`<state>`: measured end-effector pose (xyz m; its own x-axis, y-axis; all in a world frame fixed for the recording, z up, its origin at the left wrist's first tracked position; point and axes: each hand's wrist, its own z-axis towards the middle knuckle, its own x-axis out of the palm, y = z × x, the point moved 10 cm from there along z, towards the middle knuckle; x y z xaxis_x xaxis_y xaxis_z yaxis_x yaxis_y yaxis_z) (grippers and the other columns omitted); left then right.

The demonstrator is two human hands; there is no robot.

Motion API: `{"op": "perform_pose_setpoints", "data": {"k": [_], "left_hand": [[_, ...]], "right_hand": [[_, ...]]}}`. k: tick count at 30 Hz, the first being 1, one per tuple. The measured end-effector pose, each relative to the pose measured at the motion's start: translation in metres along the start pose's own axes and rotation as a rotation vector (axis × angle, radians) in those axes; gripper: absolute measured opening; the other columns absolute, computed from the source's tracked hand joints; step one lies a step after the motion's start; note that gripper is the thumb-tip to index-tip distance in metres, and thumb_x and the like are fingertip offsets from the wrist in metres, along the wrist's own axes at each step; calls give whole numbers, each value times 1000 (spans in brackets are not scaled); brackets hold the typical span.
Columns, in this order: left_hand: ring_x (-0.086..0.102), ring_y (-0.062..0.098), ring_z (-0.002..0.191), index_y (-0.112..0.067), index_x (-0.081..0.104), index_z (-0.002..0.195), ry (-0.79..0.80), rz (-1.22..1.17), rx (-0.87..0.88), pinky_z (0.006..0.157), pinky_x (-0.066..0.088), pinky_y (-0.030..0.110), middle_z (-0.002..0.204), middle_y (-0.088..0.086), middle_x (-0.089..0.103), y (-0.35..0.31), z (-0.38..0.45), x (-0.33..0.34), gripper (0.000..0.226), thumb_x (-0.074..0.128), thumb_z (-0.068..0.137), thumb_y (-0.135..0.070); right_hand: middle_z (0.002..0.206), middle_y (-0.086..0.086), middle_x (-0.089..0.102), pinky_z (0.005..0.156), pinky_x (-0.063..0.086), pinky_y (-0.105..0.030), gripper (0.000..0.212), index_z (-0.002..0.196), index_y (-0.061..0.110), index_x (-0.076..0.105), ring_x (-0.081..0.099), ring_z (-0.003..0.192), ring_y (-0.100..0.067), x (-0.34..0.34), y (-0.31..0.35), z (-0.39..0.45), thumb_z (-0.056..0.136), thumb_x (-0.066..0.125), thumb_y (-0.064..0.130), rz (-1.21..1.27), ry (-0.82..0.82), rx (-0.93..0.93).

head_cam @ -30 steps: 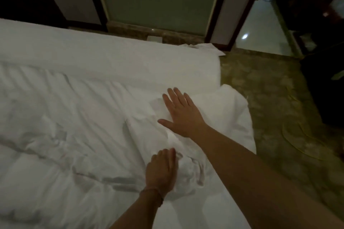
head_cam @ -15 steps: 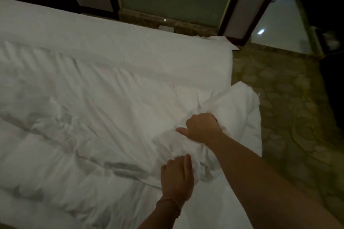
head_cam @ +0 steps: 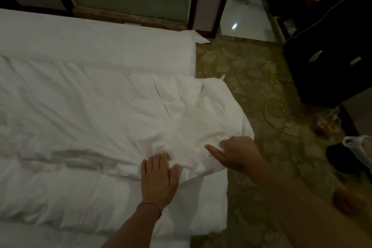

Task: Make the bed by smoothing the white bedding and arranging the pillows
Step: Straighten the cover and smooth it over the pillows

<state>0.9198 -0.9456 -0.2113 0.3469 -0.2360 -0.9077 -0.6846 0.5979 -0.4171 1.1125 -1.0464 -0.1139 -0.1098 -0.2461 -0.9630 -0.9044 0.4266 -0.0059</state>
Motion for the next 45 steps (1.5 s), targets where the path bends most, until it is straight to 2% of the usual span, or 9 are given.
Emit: {"op": "perform_pose_setpoints", "data": {"k": [4, 7, 10, 15, 24, 34, 37, 41, 45], "left_hand": [[56, 32, 102, -12, 63, 110, -46, 91, 57, 103, 35, 47, 107, 7, 62, -10, 0, 9, 48, 34, 95, -47], [58, 32, 77, -14, 65, 81, 3, 161, 152, 79, 43, 43, 78, 7, 63, -11, 4, 17, 42, 33, 96, -37], [61, 32, 56, -16, 71, 67, 249, 272, 203, 57, 48, 35, 60, 7, 64, -6, -5, 32, 75, 13, 102, -49], [68, 28, 89, -26, 76, 76, 330, 315, 57, 84, 51, 35, 87, 5, 73, -2, 11, -15, 77, 9, 100, -57], [65, 35, 93, -18, 75, 90, 148, 339, 145, 78, 46, 36, 93, 14, 72, -43, 5, -134, 79, 7, 100, -56], [67, 22, 65, -22, 67, 70, 353, 452, 144, 58, 46, 30, 67, 2, 66, 27, -85, -43, 93, -15, 86, -64], [56, 25, 41, -21, 57, 49, 315, 423, 112, 44, 40, 26, 45, 0, 53, 47, -85, -11, 83, 4, 103, -58], [60, 28, 70, -24, 64, 71, 284, 456, 183, 62, 46, 36, 69, 0, 61, 50, -84, 19, 73, 4, 104, -51], [62, 25, 68, -25, 63, 71, 195, 336, 189, 62, 50, 37, 69, -3, 61, 40, -76, -1, 45, 31, 97, -45]], "right_hand": [[85, -3, 68, 66, 46, -30, 59, 80, 26, 56, 65, 80, -21, 31, -18, -37, 95, 20, 71, 41, -26, -21], [73, -1, 68, 56, 40, -29, 84, 71, 23, 60, 65, 68, -19, 48, -29, -55, 82, 2, 82, 66, -130, 24], [73, -1, 67, 56, 38, -29, 88, 69, 23, 58, 65, 70, -21, 58, -27, -70, 76, -6, 84, 97, -161, 33], [64, 2, 60, 57, 43, -28, 96, 67, 21, 59, 59, 60, -18, 34, -29, -90, 74, -11, 87, 208, -220, 101], [64, 5, 53, 58, 37, -29, 98, 71, 23, 53, 53, 60, -15, -51, -13, -126, 69, -24, 83, 227, -330, 126], [53, 6, 43, 58, 33, -29, 78, 58, 24, 40, 41, 50, -8, 123, 46, -161, 84, -13, 74, 361, -90, 188], [65, 6, 60, 66, 36, -32, 74, 63, 29, 51, 49, 61, -11, 165, 43, -146, 92, -3, 70, 361, -90, 211], [95, 4, 71, 83, 49, -39, 89, 95, 28, 73, 67, 95, -21, 209, 52, -137, 97, -8, 63, 298, 46, 135], [130, -1, 60, 105, 32, -41, 131, 131, 29, 59, 46, 130, -24, 206, 55, -130, 62, -43, 74, 266, 139, 93]]}}
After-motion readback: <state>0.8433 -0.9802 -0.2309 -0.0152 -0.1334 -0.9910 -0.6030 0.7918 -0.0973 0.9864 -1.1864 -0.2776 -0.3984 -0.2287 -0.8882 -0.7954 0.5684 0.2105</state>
